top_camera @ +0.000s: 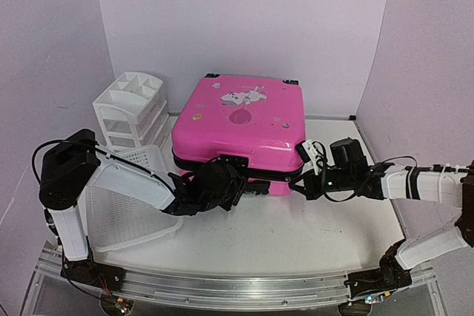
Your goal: Open, take out, and arrange the luggage
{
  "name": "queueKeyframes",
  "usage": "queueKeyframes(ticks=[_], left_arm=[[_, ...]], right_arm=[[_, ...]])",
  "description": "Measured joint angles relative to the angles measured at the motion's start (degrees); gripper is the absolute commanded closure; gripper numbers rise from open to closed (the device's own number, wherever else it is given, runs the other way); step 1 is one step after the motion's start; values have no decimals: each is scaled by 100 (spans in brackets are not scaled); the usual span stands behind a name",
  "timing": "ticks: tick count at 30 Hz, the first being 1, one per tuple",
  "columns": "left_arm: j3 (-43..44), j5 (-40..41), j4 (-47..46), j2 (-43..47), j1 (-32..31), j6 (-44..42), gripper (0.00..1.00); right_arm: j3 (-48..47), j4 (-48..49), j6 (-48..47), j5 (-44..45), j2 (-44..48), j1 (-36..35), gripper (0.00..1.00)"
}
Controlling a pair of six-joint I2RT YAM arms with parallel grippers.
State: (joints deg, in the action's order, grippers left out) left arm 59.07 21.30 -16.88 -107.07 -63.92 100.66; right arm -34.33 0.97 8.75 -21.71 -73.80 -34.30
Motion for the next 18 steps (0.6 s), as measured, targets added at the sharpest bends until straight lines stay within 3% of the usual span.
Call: queueKeyframes(ticks=[6,18], left_arm=[[-284,162,-673,-83,-48,-313,55],[-555,273,-1276,-186,-48,-459,62]], right_arm=[[59,109,184,122,11,-37,100],[188,234,227,208,138,-111,100]])
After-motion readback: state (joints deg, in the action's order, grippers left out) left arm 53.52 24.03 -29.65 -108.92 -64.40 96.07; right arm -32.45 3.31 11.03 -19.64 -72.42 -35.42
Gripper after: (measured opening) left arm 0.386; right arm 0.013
